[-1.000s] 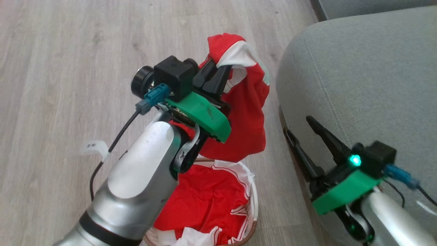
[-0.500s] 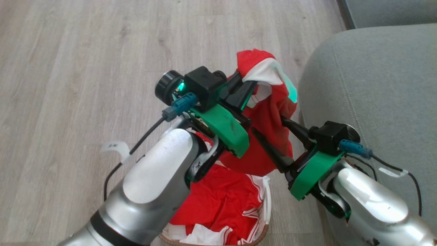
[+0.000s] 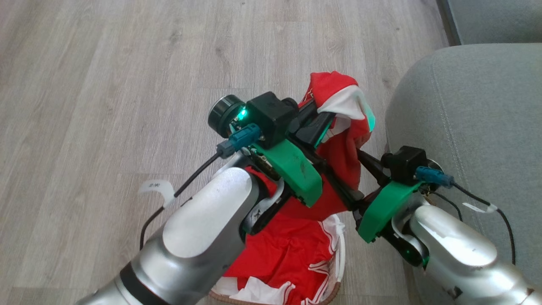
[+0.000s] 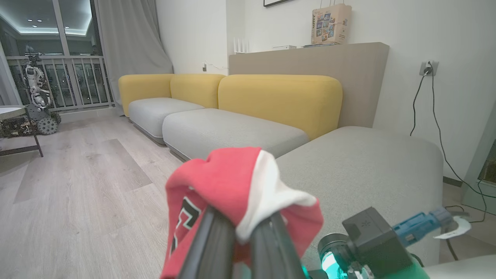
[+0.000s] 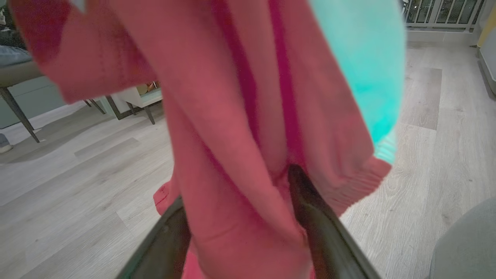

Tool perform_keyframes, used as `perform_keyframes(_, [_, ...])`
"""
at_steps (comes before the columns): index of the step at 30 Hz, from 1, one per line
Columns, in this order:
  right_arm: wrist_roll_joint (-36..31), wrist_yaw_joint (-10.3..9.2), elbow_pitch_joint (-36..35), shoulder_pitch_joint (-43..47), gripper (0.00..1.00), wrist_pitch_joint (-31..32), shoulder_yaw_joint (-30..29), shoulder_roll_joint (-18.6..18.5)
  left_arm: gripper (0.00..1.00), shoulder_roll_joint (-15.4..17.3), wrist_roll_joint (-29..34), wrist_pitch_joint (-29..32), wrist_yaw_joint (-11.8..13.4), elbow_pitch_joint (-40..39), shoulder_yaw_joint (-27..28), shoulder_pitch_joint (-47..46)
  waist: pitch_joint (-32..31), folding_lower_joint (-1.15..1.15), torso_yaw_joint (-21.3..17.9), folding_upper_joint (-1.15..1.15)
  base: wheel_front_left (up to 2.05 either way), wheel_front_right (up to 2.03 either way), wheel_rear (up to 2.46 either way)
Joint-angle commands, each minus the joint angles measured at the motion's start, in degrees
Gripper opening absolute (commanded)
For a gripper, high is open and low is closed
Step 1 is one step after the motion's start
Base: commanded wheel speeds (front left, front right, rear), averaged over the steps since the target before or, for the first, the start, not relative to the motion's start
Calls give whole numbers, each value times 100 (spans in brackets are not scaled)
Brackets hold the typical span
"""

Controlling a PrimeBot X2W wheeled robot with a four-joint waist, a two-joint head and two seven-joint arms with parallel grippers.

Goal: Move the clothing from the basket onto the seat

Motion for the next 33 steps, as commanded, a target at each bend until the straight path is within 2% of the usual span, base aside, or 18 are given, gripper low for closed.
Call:
perform_keyframes(1, [60, -1, -131, -188, 47, -31, 10, 31, 0, 14, -28, -28, 47, -221, 179, -381, 3, 0, -2, 0, 0, 0, 0])
perform_keyframes(2, [66, -1, -154, -189, 0, -31, 38, 26, 0, 13, -38, -39, 61, -224, 176, -373, 8, 0, -6, 0, 0, 0, 0])
perform_keyframes(5, [76, -1, -264, -178, 0, -31, 36, 1, 0, 12, -66, -74, 102, -221, 174, -337, 21, 0, -30, 0, 0, 0, 0])
perform_keyframes(12, [8, -1, -623, 7, 0, -31, -375, -106, 0, 118, -109, -152, 185, -165, 220, -185, 16, 0, -121, 0, 0, 0, 0])
perform_keyframes(21, [-341, -1, -1283, 591, 0, -31, -1552, -189, 0, 481, -147, -352, 342, -141, 277, 372, -5, 0, -261, 0, 0, 0, 0])
perform_keyframes(27, [-558, -1, -1837, 926, 0, -31, -2224, -188, 0, 515, -36, -581, 506, -139, 179, 681, -20, 0, -381, 0, 0, 0, 0])
perform_keyframes(28, [-586, -1, -1909, 966, 0, -31, -2321, -188, 15, 504, -31, -618, 526, -126, 165, 724, -19, 0, -411, 0, 0, 0, 0])
perform_keyframes(29, [-586, -1, -1909, 966, 0, -31, -2321, -188, 15, 504, -31, -618, 526, -126, 165, 724, -19, 0, -411, 0, 0, 0, 0])
perform_keyframes(31, [-627, -1, -2026, 1040, 0, -31, -2487, -188, 97, 479, -44, -653, 545, -89, 130, 801, -14, 0, -475, 0, 0, 0, 0])
perform_keyframes(33, [-656, -1, -2107, 1097, 0, -31, -2625, -201, 100, 466, -43, -672, 539, -51, 79, 851, -2, 0, -549, 0, 0, 0, 0])
